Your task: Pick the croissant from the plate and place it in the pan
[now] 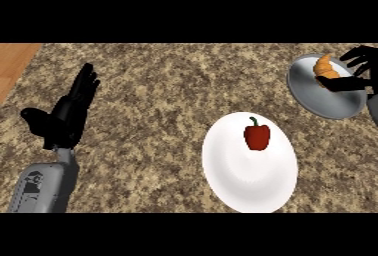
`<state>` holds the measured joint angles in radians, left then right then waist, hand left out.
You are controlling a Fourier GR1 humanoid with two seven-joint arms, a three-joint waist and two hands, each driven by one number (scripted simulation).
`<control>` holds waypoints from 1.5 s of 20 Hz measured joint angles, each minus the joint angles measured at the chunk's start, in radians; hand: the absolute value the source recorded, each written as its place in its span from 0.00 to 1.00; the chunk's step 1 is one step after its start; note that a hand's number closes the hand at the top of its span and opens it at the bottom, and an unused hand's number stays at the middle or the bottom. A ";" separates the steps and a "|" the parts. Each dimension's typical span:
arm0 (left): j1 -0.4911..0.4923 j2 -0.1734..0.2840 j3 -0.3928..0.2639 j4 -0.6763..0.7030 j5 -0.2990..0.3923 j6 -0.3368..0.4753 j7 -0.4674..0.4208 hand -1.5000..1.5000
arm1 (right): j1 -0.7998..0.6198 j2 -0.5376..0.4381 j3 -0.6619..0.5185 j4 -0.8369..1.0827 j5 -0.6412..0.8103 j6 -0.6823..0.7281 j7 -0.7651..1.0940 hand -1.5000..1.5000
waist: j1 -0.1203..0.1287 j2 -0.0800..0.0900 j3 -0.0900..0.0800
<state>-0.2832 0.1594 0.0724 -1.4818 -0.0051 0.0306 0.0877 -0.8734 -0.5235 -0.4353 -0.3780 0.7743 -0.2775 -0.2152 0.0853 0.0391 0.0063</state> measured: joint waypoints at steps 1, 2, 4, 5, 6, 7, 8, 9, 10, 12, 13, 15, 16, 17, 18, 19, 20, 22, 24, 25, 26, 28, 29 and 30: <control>-0.007 0.002 0.000 0.004 -0.001 -0.001 0.000 0.50 | -0.007 0.000 -0.009 0.025 -0.013 0.035 -0.006 0.00 | 0.001 0.002 0.000; -0.004 -0.001 -0.002 0.007 -0.004 0.001 -0.005 0.50 | -0.013 -0.006 -0.019 0.049 -0.025 0.070 -0.012 0.00 | 0.003 0.003 0.001; -0.008 -0.003 -0.003 0.005 -0.003 0.002 -0.003 0.50 | -0.019 -0.007 -0.039 0.087 -0.050 0.119 -0.039 0.00 | 0.004 0.003 0.001; -0.012 -0.002 -0.001 0.008 -0.004 0.002 -0.003 0.50 | -0.018 -0.008 -0.044 0.103 -0.056 0.133 -0.056 0.00 | 0.005 0.004 0.001; -0.015 -0.003 -0.001 0.009 -0.002 0.002 0.000 0.50 | -0.019 -0.016 -0.049 0.117 -0.060 0.151 -0.071 0.00 | 0.005 0.004 0.001; -0.017 -0.002 0.000 0.012 -0.002 0.002 -0.001 0.50 | -0.015 -0.011 -0.055 0.125 -0.065 0.145 -0.092 0.00 | 0.004 0.004 0.001; -0.015 -0.007 -0.004 0.014 -0.007 0.006 -0.007 0.50 | -0.019 -0.016 -0.063 0.132 -0.073 0.148 -0.106 0.00 | 0.005 0.005 0.002; -0.019 -0.008 -0.003 0.018 -0.008 0.009 -0.004 0.50 | -0.021 -0.012 -0.074 0.136 -0.083 0.142 -0.124 0.00 | 0.003 0.004 0.001; -0.019 -0.009 -0.001 0.018 -0.008 0.012 -0.002 0.50 | -0.019 -0.017 -0.088 0.139 -0.097 0.146 -0.151 0.00 | -0.001 0.002 0.001; -0.022 -0.003 0.005 0.022 -0.005 0.009 0.001 0.50 | -0.021 -0.019 -0.121 0.138 -0.131 0.141 -0.197 0.00 | -0.007 -0.001 0.001; -0.018 -0.001 0.008 0.024 -0.004 0.008 0.002 0.50 | -0.017 -0.019 -0.142 0.138 -0.153 0.142 -0.223 0.00 | -0.012 -0.004 0.001; -0.017 0.004 0.013 0.024 -0.003 0.008 0.006 0.50 | -0.015 -0.025 -0.187 0.138 -0.200 0.148 -0.262 0.00 | -0.018 -0.007 0.001; -0.013 0.006 0.017 0.023 -0.001 0.008 0.008 0.50 | -0.008 -0.031 -0.210 0.140 -0.225 0.165 -0.285 0.00 | -0.024 -0.010 0.000; -0.014 0.002 0.017 0.027 -0.003 0.013 0.005 0.50 | 0.000 -0.039 -0.227 0.146 -0.244 0.184 -0.304 0.00 | -0.028 -0.011 0.000; 0.004 -0.002 0.016 0.022 -0.005 0.015 -0.002 0.50 | 0.006 -0.049 -0.243 0.151 -0.264 0.212 -0.318 0.00 | -0.032 -0.014 -0.001; 0.005 0.001 0.023 0.031 -0.002 0.015 -0.009 0.50 | 0.013 -0.057 -0.256 0.155 -0.283 0.251 -0.335 0.00 | -0.039 -0.017 -0.001; 0.015 0.004 0.025 0.022 0.001 0.012 -0.003 0.50 | 0.029 -0.069 -0.269 0.160 -0.301 0.293 -0.356 0.00 | -0.043 -0.020 -0.002; 0.017 0.010 0.035 0.028 0.005 0.011 -0.003 0.50 | 0.056 -0.094 -0.287 0.165 -0.332 0.382 -0.390 0.00 | -0.056 -0.025 -0.003; 0.026 0.007 0.038 0.038 0.000 0.016 -0.021 0.50 | 0.086 -0.111 -0.293 0.159 -0.356 0.467 -0.420 0.00 | -0.068 -0.030 -0.004; 0.024 0.006 0.038 0.042 -0.001 0.017 -0.019 0.50 | 0.106 -0.127 -0.296 0.155 -0.367 0.511 -0.436 0.00 | -0.073 -0.032 -0.004; 0.038 0.009 0.045 0.049 0.004 0.011 -0.035 0.50 | 0.125 -0.134 -0.297 0.145 -0.379 0.542 -0.450 0.00 | -0.079 -0.035 -0.005; 0.045 0.010 0.046 0.045 0.003 0.012 -0.029 0.50 | 0.165 -0.154 -0.298 0.121 -0.403 0.607 -0.469 0.00 | -0.086 -0.038 -0.006; 0.047 0.010 0.048 0.043 0.003 0.015 -0.022 0.50 | 0.188 -0.162 -0.296 0.104 -0.411 0.637 -0.476 0.00 | -0.091 -0.041 -0.006; 0.051 0.012 0.048 0.027 0.000 0.020 -0.013 0.50 | 0.212 -0.173 -0.295 0.087 -0.421 0.666 -0.480 0.00 | -0.095 -0.043 -0.007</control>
<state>-0.2324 0.1709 0.1201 -1.4545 -0.0056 0.0507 0.0747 -0.6611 -0.6964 -0.7301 -0.2907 0.3538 0.3882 -0.6956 -0.0098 -0.0041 -0.0006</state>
